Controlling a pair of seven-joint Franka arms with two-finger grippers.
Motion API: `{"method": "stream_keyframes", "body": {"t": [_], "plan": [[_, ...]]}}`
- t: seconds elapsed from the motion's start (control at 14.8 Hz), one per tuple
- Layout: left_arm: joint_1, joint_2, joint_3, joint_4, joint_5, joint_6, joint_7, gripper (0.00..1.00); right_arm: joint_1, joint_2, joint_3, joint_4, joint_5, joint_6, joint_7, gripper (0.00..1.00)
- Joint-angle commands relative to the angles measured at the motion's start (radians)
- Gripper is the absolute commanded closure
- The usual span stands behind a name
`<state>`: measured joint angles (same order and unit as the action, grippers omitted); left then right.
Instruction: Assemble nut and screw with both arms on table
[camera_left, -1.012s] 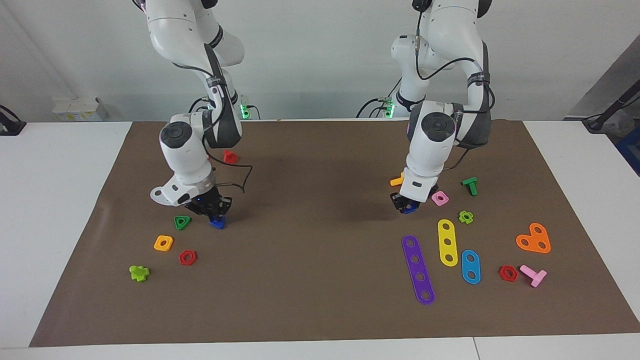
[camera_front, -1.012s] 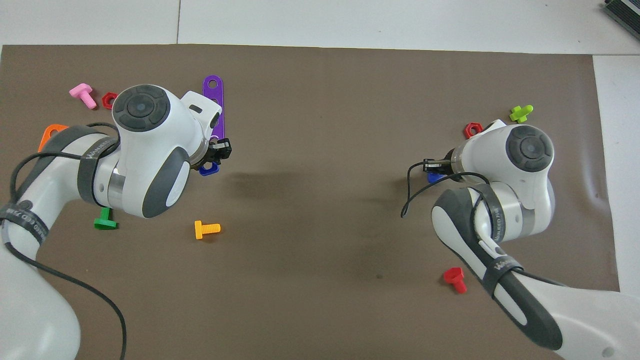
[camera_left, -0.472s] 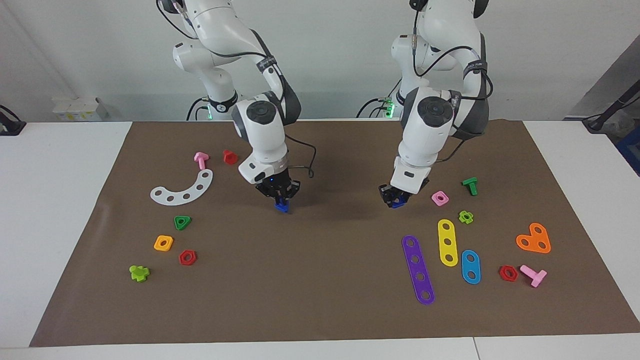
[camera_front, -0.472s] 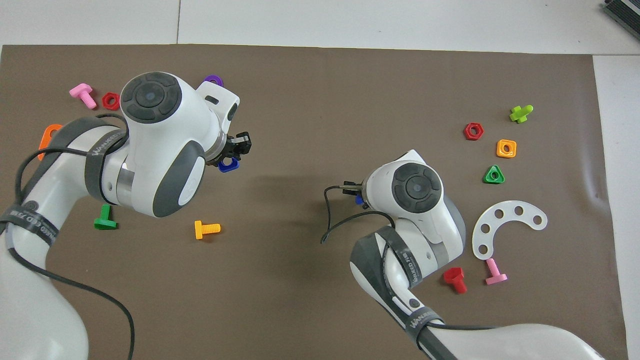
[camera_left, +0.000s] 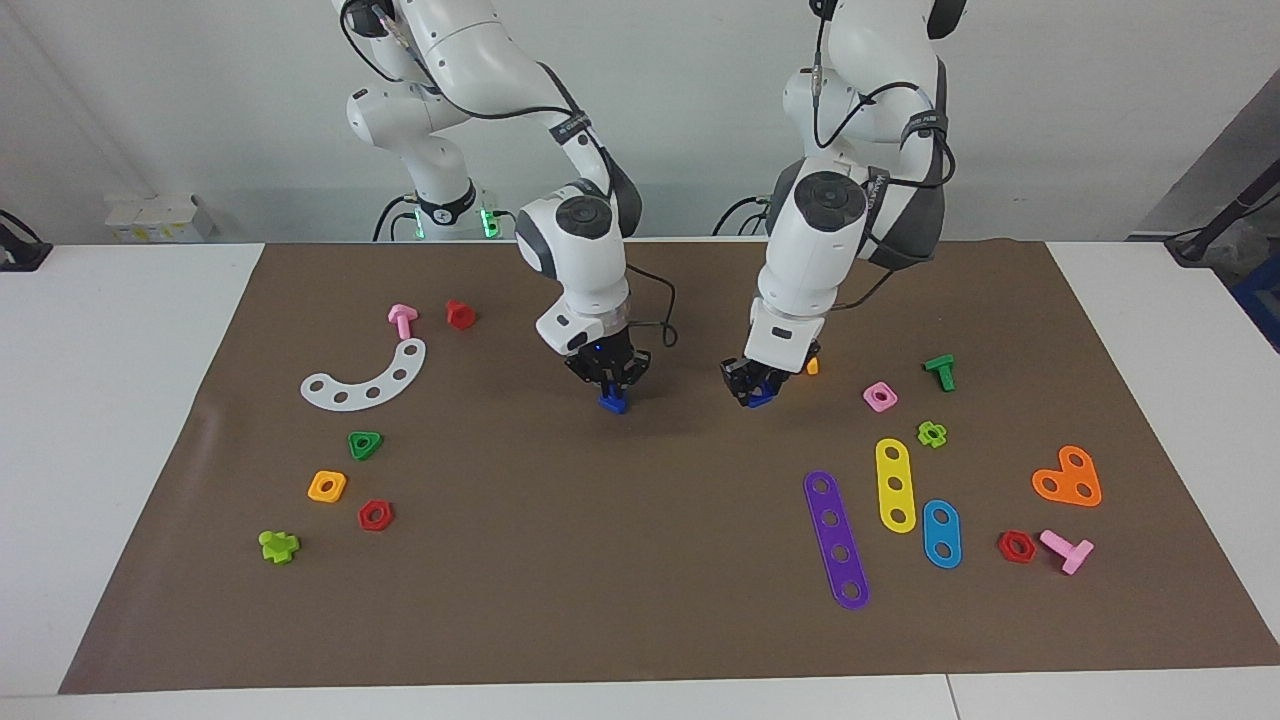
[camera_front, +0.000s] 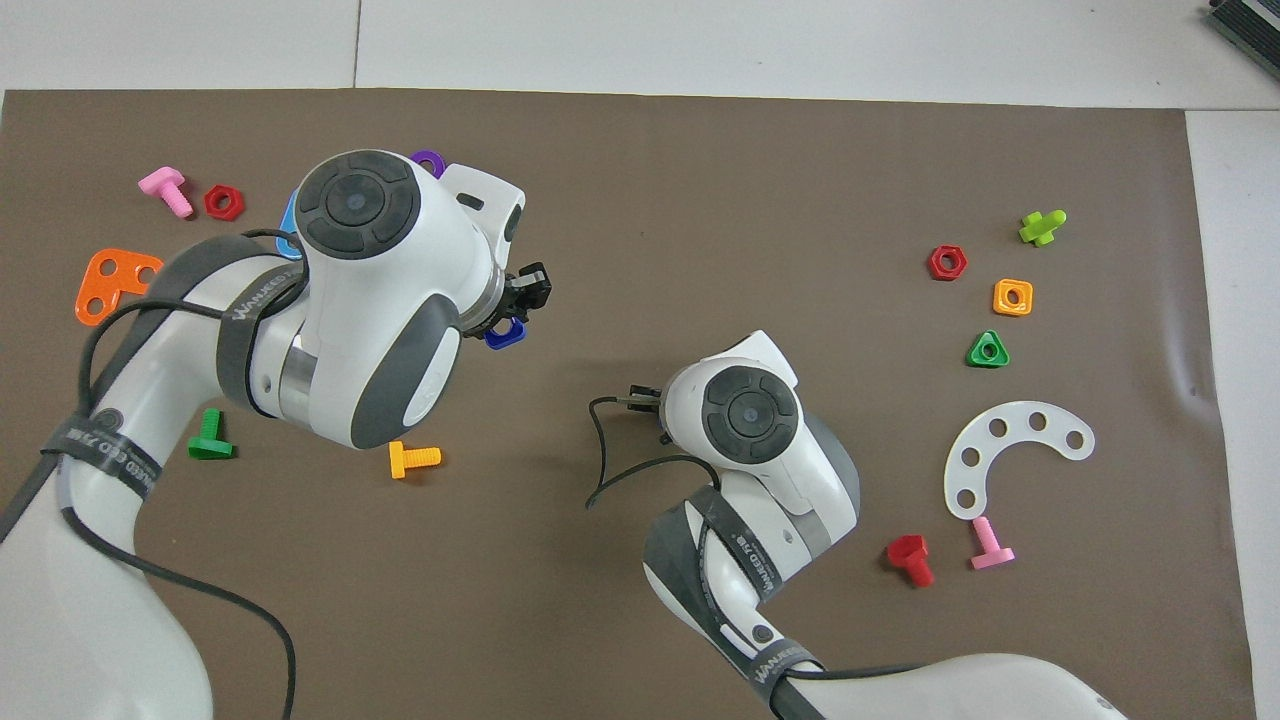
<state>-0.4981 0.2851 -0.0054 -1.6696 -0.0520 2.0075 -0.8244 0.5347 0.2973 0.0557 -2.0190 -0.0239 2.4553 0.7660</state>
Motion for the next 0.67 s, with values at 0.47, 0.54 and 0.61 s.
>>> {"method": "stream_keyframes", "body": {"t": [0.47, 0.54, 0.61], "plan": [[-0.141, 0.103, 0.018, 0.048, -0.034, 0.060, -0.166, 1.00, -0.165, -0.142, -0.005, -0.010, 0.004, -0.094, -0.091, 0.00], [-0.143, 0.108, 0.018, 0.048, -0.034, 0.074, -0.170, 1.00, -0.198, -0.168, -0.005, -0.010, 0.006, -0.132, -0.131, 0.00], [-0.148, 0.109, 0.016, 0.048, -0.038, 0.077, -0.170, 1.00, -0.247, -0.194, -0.005, -0.012, 0.010, -0.166, -0.172, 0.00]]}}
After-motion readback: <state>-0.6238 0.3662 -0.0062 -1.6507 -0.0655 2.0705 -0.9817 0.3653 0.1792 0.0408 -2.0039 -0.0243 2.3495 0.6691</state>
